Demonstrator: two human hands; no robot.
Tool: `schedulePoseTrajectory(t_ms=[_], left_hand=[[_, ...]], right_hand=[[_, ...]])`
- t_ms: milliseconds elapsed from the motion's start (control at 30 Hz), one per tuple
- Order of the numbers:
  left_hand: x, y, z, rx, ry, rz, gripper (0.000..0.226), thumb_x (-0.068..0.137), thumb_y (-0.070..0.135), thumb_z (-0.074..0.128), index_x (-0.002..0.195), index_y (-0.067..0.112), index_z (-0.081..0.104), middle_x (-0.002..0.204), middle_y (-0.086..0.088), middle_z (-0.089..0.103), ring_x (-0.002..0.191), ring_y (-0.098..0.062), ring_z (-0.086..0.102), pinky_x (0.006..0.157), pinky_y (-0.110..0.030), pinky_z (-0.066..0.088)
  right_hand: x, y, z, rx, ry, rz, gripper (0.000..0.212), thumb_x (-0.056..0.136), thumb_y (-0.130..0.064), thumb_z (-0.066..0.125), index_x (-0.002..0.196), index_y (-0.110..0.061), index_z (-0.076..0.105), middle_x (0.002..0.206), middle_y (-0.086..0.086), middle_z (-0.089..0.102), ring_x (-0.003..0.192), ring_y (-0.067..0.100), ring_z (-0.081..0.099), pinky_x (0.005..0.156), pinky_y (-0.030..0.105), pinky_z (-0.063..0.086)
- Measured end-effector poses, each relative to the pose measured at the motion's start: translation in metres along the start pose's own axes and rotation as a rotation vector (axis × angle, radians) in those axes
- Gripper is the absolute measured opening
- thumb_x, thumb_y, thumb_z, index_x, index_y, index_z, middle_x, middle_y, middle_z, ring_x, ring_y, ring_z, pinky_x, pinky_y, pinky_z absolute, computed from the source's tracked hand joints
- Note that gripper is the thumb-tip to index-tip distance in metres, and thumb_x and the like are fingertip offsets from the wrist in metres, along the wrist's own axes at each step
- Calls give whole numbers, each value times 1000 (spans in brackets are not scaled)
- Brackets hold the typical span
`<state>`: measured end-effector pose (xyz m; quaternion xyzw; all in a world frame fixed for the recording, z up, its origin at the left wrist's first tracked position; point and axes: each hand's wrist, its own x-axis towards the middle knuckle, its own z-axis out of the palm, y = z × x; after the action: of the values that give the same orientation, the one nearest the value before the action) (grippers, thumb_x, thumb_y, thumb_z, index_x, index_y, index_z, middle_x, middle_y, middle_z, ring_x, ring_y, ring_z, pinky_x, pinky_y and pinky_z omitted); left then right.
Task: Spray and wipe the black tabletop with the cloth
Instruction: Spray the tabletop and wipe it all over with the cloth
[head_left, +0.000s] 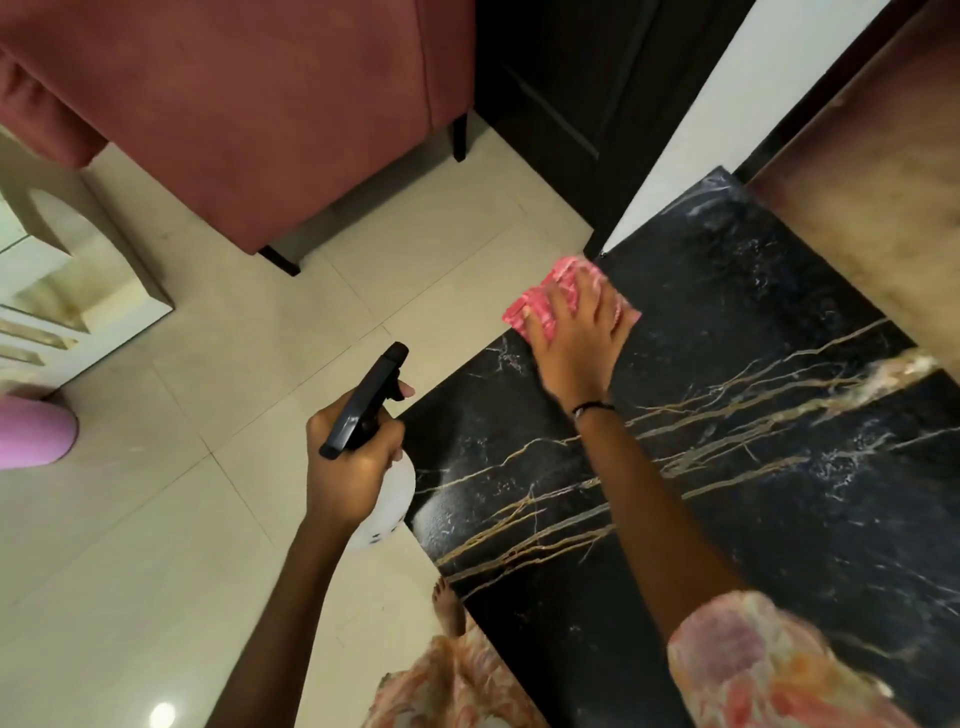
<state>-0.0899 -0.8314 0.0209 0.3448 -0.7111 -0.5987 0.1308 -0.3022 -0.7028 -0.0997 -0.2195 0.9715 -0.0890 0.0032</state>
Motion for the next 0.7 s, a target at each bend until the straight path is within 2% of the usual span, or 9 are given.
schedulePoseTrajectory(t_ms=[67, 167, 267, 400, 533, 700], left_hand=[[10, 6, 12, -4, -18, 11, 30, 69, 3, 48, 89, 17, 66, 42, 2, 47, 39, -9, 40, 46, -15, 34], [25, 13, 32, 0, -44, 14, 31, 67, 2, 48, 87, 17, 66, 42, 1, 48, 38, -9, 40, 46, -16, 34], [39, 19, 48, 14, -86, 21, 31, 66, 2, 49, 87, 15, 66, 42, 2, 49, 38, -12, 40, 45, -18, 34], [56, 28, 67, 18, -139, 38, 30, 66, 1, 48, 88, 11, 67, 41, 1, 49, 38, -12, 39, 46, -18, 34], [77, 37, 86, 17, -195, 52, 30, 69, 1, 48, 91, 11, 66, 41, 3, 49, 37, -7, 40, 47, -13, 35], [109, 45, 110, 8, -256, 77, 30, 70, 2, 49, 92, 11, 67, 43, 4, 49, 38, -9, 42, 48, -12, 36]], right_hand=[[-29, -17, 2, 31, -41, -97, 51, 89, -57, 48, 133, -31, 49, 151, 9, 37, 138, 37, 30, 110, 63, 13], [-60, -30, 7, 52, -53, -268, 54, 88, -60, 44, 134, -31, 48, 149, 6, 40, 137, 33, 32, 110, 61, 23], [-50, -23, 8, 75, -52, -316, 54, 88, -65, 39, 129, -33, 54, 147, 3, 43, 136, 29, 35, 109, 54, 25], [2, 3, 5, 56, -7, -217, 50, 88, -64, 41, 119, -30, 60, 145, 2, 45, 135, 28, 35, 111, 51, 20], [58, 52, -2, 14, 53, -82, 49, 87, -62, 43, 118, -29, 61, 144, 3, 45, 134, 30, 36, 109, 49, 16], [115, 102, -8, -32, 96, 45, 53, 85, -63, 40, 121, -28, 59, 143, 7, 47, 131, 33, 41, 109, 52, 23]])
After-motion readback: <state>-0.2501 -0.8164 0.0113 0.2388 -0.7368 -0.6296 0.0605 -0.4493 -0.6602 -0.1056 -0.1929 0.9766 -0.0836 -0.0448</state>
